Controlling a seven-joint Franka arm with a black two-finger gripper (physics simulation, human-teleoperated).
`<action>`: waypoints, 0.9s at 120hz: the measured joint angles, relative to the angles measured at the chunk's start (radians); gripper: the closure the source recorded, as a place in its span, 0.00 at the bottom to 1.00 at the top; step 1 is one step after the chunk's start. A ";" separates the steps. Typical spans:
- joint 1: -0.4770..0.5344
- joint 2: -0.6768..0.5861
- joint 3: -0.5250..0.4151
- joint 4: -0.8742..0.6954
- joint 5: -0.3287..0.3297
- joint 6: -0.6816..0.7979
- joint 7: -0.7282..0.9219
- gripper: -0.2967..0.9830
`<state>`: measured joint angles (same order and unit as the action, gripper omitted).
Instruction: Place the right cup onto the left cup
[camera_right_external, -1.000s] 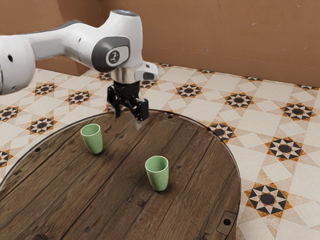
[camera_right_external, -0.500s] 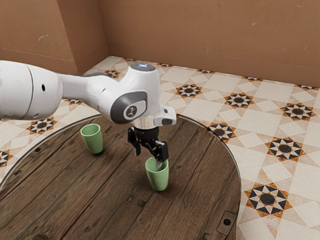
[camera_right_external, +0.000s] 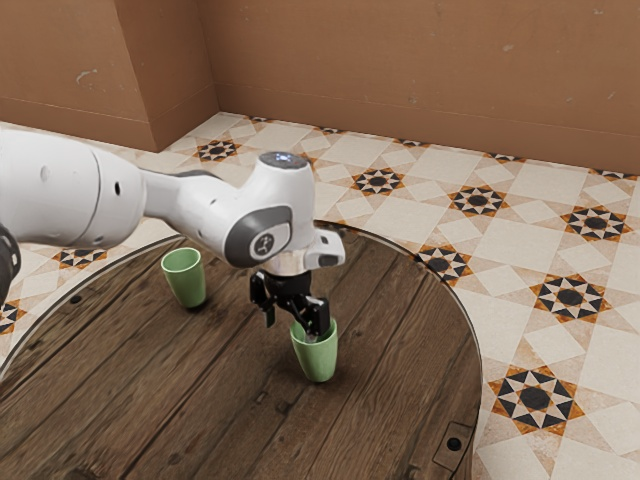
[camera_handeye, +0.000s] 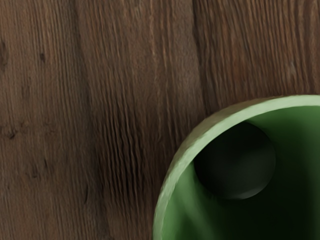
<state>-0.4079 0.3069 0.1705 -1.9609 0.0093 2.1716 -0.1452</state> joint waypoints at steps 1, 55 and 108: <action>0.000 0.001 0.000 0.000 0.000 0.001 0.000 0.33; -0.007 0.013 0.000 0.003 0.003 0.043 -0.021 0.80; -0.001 -0.034 0.043 0.113 0.022 -0.043 -0.035 0.84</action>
<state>-0.4085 0.2725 0.2132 -1.8478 0.0311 2.1288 -0.1805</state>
